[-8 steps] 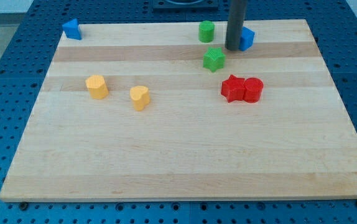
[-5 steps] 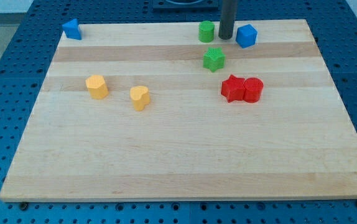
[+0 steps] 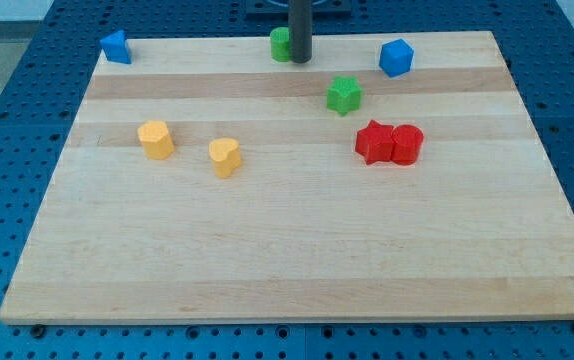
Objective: Move the green circle left to the top center
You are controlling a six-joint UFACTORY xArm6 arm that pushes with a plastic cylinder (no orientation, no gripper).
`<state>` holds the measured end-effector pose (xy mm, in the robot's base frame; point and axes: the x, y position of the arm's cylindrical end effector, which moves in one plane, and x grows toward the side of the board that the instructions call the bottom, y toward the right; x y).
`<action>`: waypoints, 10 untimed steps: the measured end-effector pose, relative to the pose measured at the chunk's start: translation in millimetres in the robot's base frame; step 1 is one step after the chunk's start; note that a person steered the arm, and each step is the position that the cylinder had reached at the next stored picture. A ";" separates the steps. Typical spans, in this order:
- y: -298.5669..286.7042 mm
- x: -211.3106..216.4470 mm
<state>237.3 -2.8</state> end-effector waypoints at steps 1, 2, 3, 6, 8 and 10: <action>-4.4 -1.9; -0.8 0.9; 25.1 22.2; 18.0 31.3; -72.1 42.9; -46.8 119.3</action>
